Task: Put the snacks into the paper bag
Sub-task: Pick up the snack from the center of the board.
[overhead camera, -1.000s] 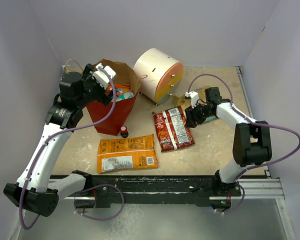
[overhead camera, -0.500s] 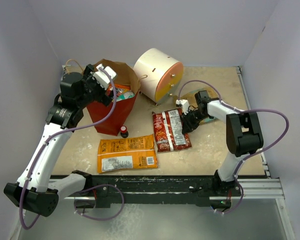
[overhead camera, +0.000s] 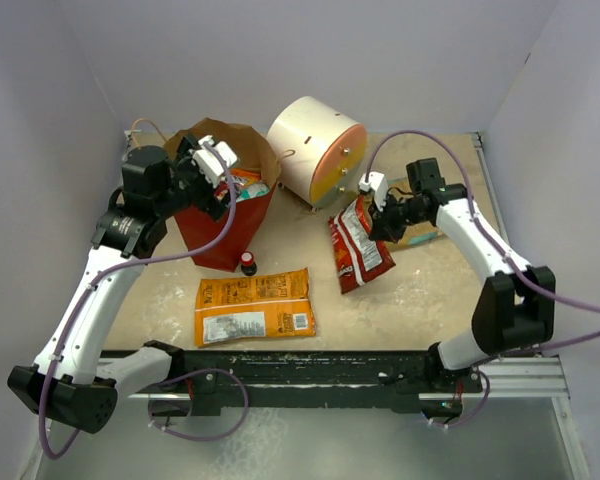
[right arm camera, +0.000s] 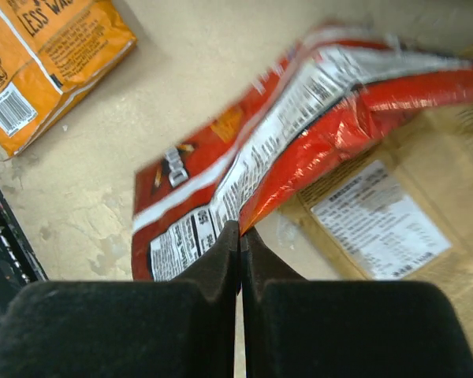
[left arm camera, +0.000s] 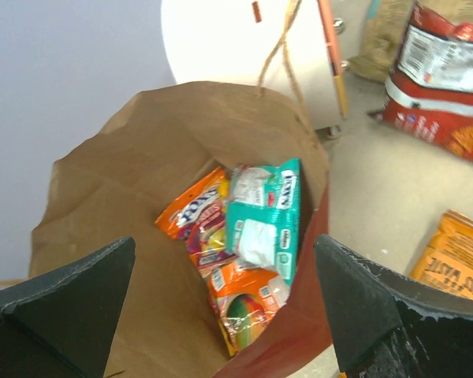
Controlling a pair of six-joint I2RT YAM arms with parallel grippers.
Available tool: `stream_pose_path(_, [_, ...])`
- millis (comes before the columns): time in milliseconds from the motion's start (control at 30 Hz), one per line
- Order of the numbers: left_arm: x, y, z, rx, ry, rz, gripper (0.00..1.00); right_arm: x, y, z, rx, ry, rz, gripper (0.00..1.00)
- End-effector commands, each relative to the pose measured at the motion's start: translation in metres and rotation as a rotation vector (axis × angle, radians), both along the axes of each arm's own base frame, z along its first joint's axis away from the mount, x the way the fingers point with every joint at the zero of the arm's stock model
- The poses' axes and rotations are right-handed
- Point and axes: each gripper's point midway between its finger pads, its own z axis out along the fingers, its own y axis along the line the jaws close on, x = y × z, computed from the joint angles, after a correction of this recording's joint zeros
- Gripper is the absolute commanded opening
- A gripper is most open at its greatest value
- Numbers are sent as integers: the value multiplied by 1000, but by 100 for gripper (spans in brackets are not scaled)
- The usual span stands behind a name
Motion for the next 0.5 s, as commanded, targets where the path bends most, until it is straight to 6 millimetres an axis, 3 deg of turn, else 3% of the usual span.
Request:
stream_pose_path(0, [-15, -22, 16, -40, -16, -156, 97, -3, 3, 56, 23, -182, 96, 0])
stream_pose_path(367, [-36, -72, 17, -141, 67, -394, 94, -28, 25, 165, 206, -402, 181, 0])
stream_pose_path(467, [-43, -88, 20, -150, 76, -445, 94, -25, 34, 200, 303, -453, 142, 0])
